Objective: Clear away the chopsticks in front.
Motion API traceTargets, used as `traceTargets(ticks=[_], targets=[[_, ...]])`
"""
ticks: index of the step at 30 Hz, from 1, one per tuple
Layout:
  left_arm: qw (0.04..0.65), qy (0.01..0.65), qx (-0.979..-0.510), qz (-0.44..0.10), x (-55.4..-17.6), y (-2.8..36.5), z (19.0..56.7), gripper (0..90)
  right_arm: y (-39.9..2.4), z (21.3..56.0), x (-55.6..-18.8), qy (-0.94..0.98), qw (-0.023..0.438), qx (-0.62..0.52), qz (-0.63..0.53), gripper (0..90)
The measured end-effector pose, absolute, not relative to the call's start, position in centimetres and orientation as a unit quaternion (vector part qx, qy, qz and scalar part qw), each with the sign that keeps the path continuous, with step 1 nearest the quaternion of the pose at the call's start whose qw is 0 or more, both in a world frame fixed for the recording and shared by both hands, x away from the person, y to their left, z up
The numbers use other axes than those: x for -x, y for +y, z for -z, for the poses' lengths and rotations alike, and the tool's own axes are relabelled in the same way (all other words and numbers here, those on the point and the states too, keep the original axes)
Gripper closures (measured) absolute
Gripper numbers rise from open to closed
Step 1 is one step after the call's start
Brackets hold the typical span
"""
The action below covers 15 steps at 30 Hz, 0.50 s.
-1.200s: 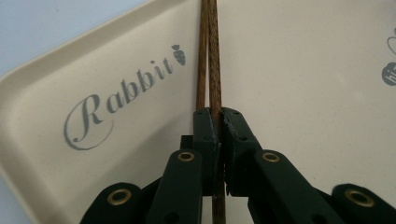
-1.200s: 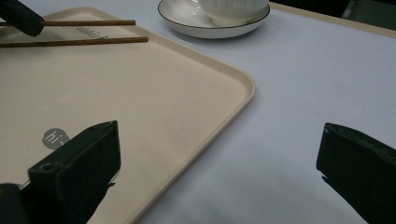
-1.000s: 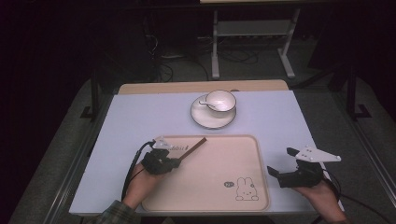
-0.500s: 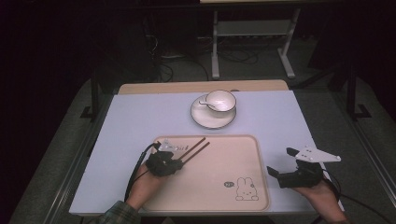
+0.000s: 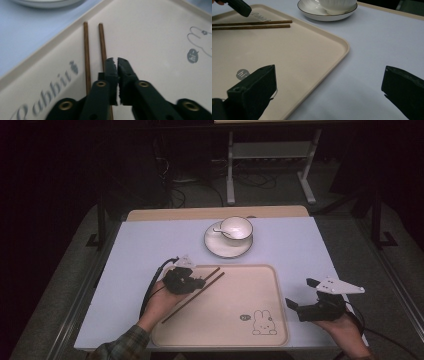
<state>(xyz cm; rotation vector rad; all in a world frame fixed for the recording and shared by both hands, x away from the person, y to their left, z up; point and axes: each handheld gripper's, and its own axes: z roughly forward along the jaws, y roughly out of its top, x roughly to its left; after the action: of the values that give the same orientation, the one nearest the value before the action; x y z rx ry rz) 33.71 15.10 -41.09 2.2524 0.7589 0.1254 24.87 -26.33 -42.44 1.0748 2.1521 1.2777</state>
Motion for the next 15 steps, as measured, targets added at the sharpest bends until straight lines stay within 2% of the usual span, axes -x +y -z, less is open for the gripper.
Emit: traceTargets(ticks=[9,15], targets=[[0.381,0.278,-0.882,-0.019,-37.2,12.0,41.9,89.6,-26.4,42.5,-24.9,0.773,0.208,-0.388,-0.457,0.0],[0.373,0.274,-0.886,-0.006,-38.1,10.3,43.3,89.5,-26.3,42.6,-24.9,0.774,0.207,-0.389,-0.455,0.0]])
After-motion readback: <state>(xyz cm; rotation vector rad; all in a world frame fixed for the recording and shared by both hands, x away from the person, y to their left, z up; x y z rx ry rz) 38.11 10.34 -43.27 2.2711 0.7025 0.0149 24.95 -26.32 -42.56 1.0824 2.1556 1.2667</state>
